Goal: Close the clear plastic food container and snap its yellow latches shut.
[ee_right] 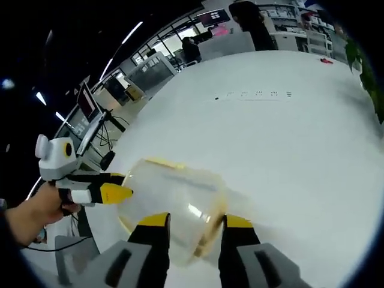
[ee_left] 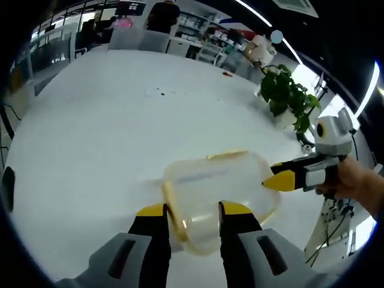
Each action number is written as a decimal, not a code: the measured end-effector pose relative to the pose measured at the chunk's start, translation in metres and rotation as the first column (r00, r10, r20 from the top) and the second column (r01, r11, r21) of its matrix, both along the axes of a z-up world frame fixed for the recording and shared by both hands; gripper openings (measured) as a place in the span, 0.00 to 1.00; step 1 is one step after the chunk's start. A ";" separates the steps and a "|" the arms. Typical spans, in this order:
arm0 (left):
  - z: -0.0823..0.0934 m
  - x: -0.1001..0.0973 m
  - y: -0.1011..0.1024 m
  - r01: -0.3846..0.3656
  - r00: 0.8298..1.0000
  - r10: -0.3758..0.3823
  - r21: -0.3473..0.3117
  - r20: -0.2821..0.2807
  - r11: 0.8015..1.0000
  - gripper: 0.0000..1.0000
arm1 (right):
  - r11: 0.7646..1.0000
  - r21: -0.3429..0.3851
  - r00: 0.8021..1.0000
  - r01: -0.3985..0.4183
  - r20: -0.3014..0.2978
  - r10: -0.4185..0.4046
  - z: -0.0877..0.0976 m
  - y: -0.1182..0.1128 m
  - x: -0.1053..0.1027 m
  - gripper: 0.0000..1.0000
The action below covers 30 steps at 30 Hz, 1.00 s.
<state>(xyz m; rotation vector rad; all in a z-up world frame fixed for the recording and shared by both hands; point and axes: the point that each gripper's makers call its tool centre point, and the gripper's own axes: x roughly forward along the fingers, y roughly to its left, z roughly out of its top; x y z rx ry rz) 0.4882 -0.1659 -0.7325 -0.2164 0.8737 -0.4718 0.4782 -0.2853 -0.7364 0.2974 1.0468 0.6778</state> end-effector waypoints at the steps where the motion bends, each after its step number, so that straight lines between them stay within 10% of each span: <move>1: -0.001 -0.002 0.001 -0.006 1.000 0.006 0.006 -0.021 1.000 0.29 | 0.999 -0.037 0.997 -0.023 0.072 0.025 -0.003 -0.005 0.007 0.27; 30: 0.001 0.003 0.004 0.071 0.997 -0.072 0.032 0.015 0.997 0.33 | 0.996 -0.073 0.996 -0.058 0.070 0.063 -0.002 -0.001 -0.002 0.38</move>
